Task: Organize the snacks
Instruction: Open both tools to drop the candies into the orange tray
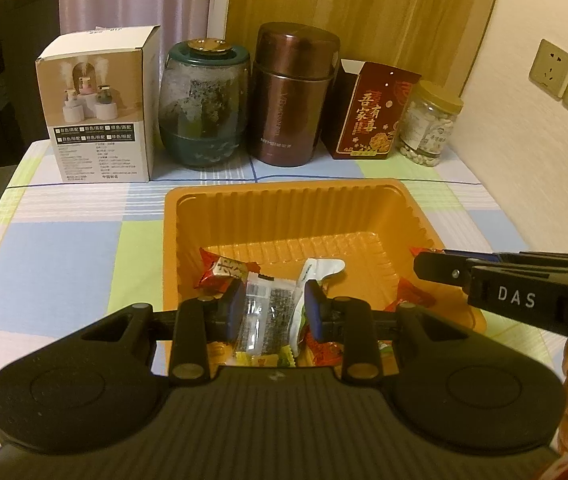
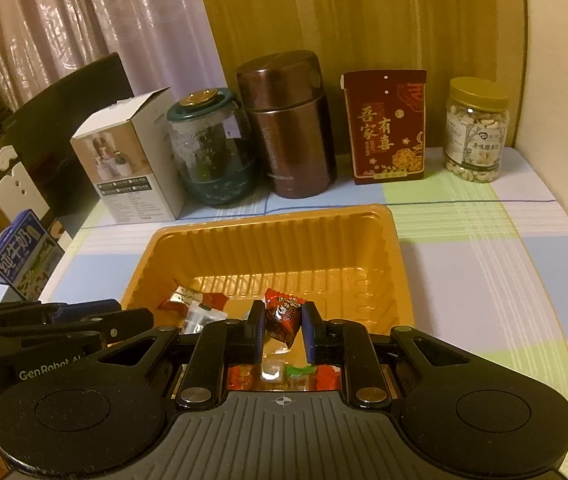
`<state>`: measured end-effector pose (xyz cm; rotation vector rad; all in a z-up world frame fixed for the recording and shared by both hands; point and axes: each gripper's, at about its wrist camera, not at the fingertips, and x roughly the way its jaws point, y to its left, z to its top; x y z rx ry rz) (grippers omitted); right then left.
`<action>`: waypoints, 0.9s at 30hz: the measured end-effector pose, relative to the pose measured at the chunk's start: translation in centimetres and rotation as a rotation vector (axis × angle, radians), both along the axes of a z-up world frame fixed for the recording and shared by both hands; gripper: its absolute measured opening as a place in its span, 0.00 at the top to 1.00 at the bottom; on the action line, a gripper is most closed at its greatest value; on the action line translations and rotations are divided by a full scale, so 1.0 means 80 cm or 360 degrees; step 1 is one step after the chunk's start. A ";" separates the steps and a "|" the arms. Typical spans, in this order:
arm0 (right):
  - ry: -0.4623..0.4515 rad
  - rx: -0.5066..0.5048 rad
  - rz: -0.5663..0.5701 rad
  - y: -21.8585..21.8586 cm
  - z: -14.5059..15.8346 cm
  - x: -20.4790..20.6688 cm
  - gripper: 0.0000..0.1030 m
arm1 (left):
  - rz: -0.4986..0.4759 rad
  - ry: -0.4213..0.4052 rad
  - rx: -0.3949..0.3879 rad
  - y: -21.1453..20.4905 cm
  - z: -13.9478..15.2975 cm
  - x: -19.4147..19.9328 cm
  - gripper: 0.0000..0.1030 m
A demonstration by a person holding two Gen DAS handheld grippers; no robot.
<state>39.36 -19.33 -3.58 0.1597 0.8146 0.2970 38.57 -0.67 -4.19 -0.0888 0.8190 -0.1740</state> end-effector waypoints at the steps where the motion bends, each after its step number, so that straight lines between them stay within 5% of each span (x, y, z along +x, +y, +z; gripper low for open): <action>1: 0.0002 0.0002 0.0002 0.001 0.000 0.000 0.81 | 0.0001 0.0000 0.0000 0.001 -0.001 0.000 0.72; 11: 0.0008 0.0020 -0.0009 0.003 -0.004 0.008 0.81 | 0.0010 -0.0003 -0.0003 0.006 -0.004 0.003 0.72; 16: 0.0019 0.0160 0.0014 -0.005 -0.009 0.014 0.81 | 0.0019 0.0000 -0.0002 0.009 -0.006 0.003 0.67; 20: -0.0003 0.0199 -0.0062 -0.017 -0.012 0.012 0.41 | 0.0026 0.0009 0.0002 0.011 -0.008 0.003 0.56; 27: 0.0033 0.0143 -0.0132 -0.032 -0.015 0.010 0.40 | 0.0032 0.0008 0.0018 0.009 -0.010 0.001 0.43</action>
